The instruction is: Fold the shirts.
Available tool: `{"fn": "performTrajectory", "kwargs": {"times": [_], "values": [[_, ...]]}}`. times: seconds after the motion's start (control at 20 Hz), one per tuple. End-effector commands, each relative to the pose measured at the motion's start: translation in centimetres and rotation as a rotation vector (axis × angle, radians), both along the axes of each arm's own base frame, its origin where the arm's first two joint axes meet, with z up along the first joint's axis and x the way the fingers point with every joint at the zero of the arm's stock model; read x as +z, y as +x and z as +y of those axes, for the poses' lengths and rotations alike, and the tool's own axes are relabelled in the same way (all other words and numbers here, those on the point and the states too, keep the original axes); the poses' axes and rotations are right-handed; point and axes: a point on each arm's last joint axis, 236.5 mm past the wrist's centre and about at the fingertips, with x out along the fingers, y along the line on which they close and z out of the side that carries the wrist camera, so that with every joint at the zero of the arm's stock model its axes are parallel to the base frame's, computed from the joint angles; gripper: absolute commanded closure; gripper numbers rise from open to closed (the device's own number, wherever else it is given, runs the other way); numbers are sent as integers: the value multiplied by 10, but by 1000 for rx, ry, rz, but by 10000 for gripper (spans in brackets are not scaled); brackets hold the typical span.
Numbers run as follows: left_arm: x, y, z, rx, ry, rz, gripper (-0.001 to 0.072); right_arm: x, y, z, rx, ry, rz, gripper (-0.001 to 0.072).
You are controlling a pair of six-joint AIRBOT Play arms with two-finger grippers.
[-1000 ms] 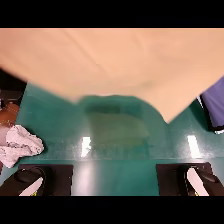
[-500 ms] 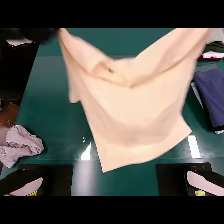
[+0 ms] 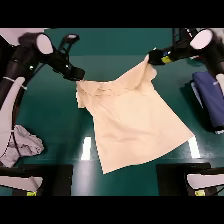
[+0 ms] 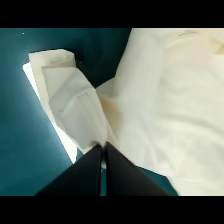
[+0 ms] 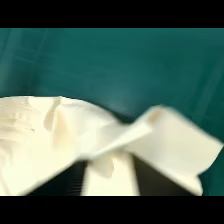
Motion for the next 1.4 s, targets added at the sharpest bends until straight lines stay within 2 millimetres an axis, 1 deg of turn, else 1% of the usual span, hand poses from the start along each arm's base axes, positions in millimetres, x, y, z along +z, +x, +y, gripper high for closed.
{"fn": "performTrajectory", "kwargs": {"times": [0.0,0.1,0.15,0.25,0.3,0.4,0.45,0.5,0.6,0.7,0.8,0.85,0.95,1.0,1.1,1.2,1.35], "values": [[-23,11,31,38,124,11,680,-19,11,-5,-16,-4,35,178],[-25,9,52,72,147,41,680,-10,-2,-25,-13,-10,77,178],[-26,7,63,94,151,61,680,-9,-14,-37,-1,-27,104,180],[-30,0,92,149,163,119,680,-17,-47,-60,0,-49,185,188],[-31,-4,106,178,165,145,680,-25,-66,-73,-12,-52,235,189],[-32,-9,129,226,164,179,680,-45,-104,-97,-41,-54,326,189],[-31,-11,136,244,158,188,681,-56,-123,-108,-59,-49,375,213],[-30,-12,145,264,156,197,681,-68,-144,-118,-79,-41,433,253],[-29,-16,162,301,155,213,681,-89,-180,-134,-127,-16,530,265],[-30,-25,173,325,154,255,681,-106,-206,-148,-187,8,580,265],[-31,-28,172,327,140,270,681,-120,-225,-159,-242,18,607,265],[-31,-28,167,322,118,272,681,-127,-231,-166,-269,12,613,265],[-29,-28,150,293,49,279,680,-142,-242,-178,-327,21,630,265],[-29,-28,146,285,35,281,680,-149,-247,-183,-352,32,645,265],[-29,-32,145,266,38,297,680,-161,-257,-187,-367,46,677,265],[-29,-33,145,266,38,300,681,-171,-260,-186,-370,54,705,265],[-29,-37,143,262,35,316,681,-184,-257,-186,-373,56,729,265]]}}
